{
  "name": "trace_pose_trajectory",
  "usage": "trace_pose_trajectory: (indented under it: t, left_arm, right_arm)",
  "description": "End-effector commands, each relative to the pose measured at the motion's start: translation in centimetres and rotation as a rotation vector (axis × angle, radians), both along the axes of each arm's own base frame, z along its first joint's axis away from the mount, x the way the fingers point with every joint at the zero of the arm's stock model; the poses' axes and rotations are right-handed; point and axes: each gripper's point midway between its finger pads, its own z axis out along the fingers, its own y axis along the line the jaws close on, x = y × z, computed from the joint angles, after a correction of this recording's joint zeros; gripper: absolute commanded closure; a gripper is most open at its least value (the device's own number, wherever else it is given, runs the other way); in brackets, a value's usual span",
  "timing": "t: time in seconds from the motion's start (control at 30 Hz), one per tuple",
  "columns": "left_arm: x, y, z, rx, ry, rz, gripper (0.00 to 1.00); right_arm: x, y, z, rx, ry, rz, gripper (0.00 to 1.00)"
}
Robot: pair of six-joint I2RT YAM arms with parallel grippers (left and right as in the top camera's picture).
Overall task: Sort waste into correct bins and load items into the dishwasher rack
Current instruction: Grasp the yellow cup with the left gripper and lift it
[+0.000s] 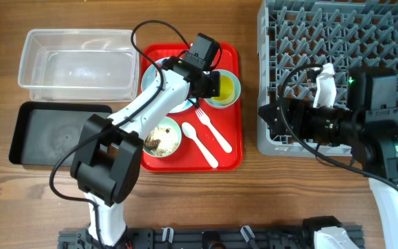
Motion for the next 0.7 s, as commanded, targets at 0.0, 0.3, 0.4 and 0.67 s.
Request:
trace_pose_trajectory:
  t: [0.0,0.3,0.4,0.67]
  left_arm:
    - [0.3,-1.7,3.2,-0.131,-0.029,-0.035,0.96]
    - [0.0,0.2,11.0,-0.277,-0.1,-0.013,0.96]
    - [-0.8,1.0,12.5,-0.318,-0.081,-0.014,0.96]
    - [-3.1,2.0,17.2,-0.454,-0.073,-0.052,0.96]
  right_arm:
    - [-0.1,0.2,1.4,0.023,-0.041,0.005,0.09]
    - [0.1,0.2,1.6,0.04,-0.037,-0.015,0.09]
    - [0.2,0.2,1.7,0.04,-0.04,-0.015,0.09]
    - [0.2,0.2,1.7,0.04,-0.042,-0.014,0.1]
